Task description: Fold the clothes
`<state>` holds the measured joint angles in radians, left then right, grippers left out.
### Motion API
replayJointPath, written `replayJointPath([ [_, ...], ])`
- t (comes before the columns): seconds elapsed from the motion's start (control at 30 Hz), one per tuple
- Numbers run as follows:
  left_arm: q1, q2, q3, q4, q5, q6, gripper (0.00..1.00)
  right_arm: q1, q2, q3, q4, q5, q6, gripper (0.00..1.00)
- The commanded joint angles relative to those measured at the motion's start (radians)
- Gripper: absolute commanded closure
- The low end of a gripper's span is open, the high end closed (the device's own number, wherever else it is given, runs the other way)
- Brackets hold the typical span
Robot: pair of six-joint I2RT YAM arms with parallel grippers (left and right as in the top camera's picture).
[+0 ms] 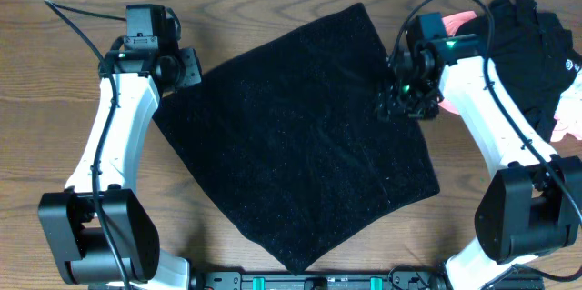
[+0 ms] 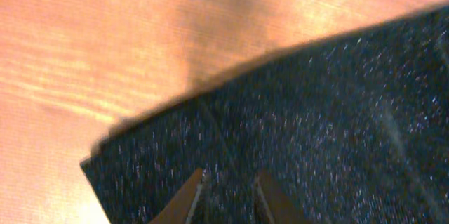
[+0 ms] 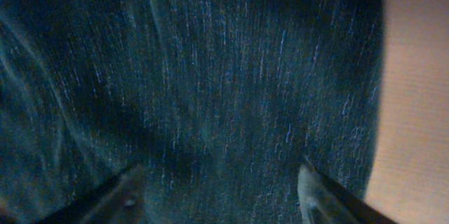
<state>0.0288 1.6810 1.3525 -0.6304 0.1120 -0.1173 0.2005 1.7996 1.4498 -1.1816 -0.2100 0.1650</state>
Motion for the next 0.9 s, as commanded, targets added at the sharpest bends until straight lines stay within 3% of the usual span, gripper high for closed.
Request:
replayJointPath([
  [0.0, -0.002, -0.014, 0.001, 0.031, -0.007, 0.100, 0.77, 0.037, -0.009, 0.000, -0.083, 0.048, 0.002, 0.24],
  [0.17, -0.002, -0.014, 0.001, 0.072, -0.008, 0.124, 0.77, 0.077, -0.009, -0.032, -0.167, 0.058, 0.003, 0.27],
  [0.23, -0.002, -0.014, 0.001, 0.080, -0.008, 0.124, 0.77, 0.085, -0.009, -0.073, -0.156, 0.071, 0.015, 0.36],
  [0.27, -0.002, -0.014, 0.001, 0.084, -0.008, 0.124, 0.77, 0.085, -0.009, -0.102, -0.140, 0.077, 0.026, 0.46],
  [0.33, -0.002, -0.014, 0.001, 0.087, -0.008, 0.124, 0.77, 0.085, -0.009, -0.157, -0.110, 0.076, 0.039, 0.85],
  [0.37, -0.002, -0.014, 0.001, 0.090, -0.008, 0.124, 0.77, 0.085, -0.009, -0.192, -0.084, 0.074, 0.050, 0.99],
  [0.7, -0.002, -0.014, 0.001, 0.098, -0.008, 0.124, 0.77, 0.086, -0.009, -0.406, 0.159, 0.073, 0.118, 0.99],
  [0.87, -0.002, -0.014, 0.001, 0.098, -0.008, 0.124, 0.77, 0.087, -0.008, -0.499, 0.356, 0.167, 0.178, 0.99],
])
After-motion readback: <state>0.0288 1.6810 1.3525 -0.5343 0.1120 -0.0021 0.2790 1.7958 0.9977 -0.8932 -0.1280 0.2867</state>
